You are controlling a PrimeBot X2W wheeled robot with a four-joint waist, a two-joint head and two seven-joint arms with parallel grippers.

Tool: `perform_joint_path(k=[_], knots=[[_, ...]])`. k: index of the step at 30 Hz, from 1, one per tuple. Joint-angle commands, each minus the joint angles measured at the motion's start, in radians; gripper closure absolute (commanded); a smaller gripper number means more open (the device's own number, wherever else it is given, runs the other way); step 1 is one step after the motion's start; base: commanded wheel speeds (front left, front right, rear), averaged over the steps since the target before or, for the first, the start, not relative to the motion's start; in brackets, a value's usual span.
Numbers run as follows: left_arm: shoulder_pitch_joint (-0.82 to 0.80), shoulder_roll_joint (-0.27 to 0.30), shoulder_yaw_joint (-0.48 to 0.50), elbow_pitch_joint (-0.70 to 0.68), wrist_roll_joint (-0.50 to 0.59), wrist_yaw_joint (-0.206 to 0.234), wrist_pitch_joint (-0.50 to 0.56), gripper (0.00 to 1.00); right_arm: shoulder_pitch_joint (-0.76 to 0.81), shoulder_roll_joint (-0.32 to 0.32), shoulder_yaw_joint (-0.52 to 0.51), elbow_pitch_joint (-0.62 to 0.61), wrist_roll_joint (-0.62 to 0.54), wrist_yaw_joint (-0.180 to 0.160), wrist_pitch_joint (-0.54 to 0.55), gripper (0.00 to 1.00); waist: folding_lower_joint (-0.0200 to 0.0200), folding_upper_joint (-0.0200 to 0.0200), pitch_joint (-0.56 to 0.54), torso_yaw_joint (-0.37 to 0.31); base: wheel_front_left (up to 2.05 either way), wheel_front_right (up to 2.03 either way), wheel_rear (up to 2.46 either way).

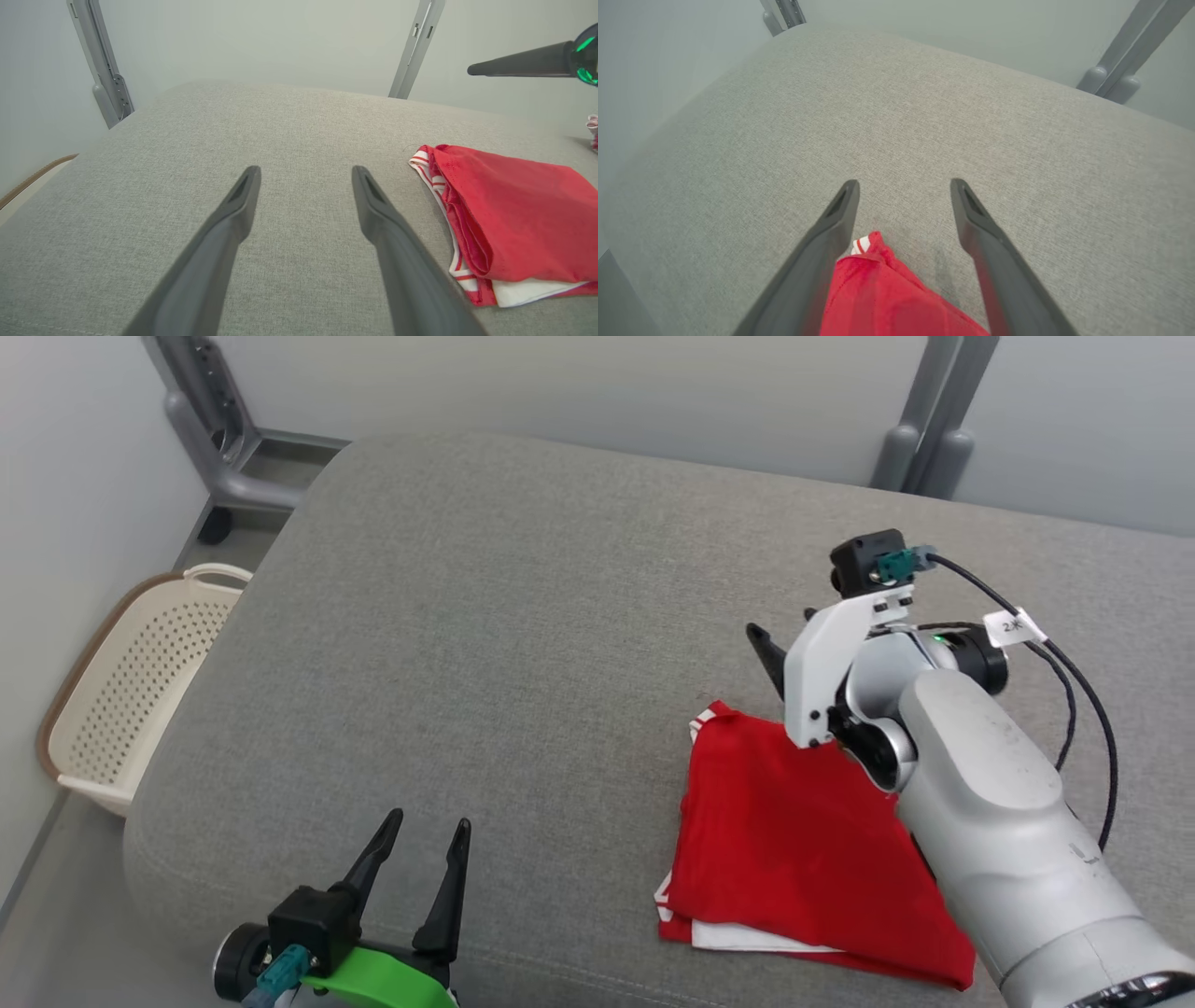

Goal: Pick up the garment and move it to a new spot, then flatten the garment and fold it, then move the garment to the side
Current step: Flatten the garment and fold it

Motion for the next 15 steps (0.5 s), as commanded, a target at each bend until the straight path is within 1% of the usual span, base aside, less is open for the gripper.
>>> perform_joint_path(k=[1,5,11,15], knots=[[0.02,0.009,-0.002,0.001,0.0,-0.003,-0.001,0.0,0.044,-0.008,-0.038,-0.024,-0.032,0.0,0.03,0.0,0.0,0.0,-0.045,-0.05,0.0,0.0,0.0],[0.03,0.011,-0.004,0.004,-0.003,-0.002,-0.001,0.0,0.131,-0.015,-0.125,-0.119,-0.078,0.0,0.103,0.0,0.0,0.0,-0.059,-0.081,0.0,0.0,0.0],[0.032,0.012,-0.004,0.004,-0.006,0.0,-0.001,0.0,0.315,-0.012,-0.26,-0.33,-0.132,0.0,0.221,0.0,0.0,0.0,-0.061,-0.113,0.0,0.0,0.0],[0.025,0.015,0.003,-0.001,-0.008,0.004,-0.001,0.0,0.428,0.0,-0.341,-0.469,-0.144,0.0,0.291,0.0,0.0,0.0,-0.051,-0.136,0.0,0.0,0.0]])
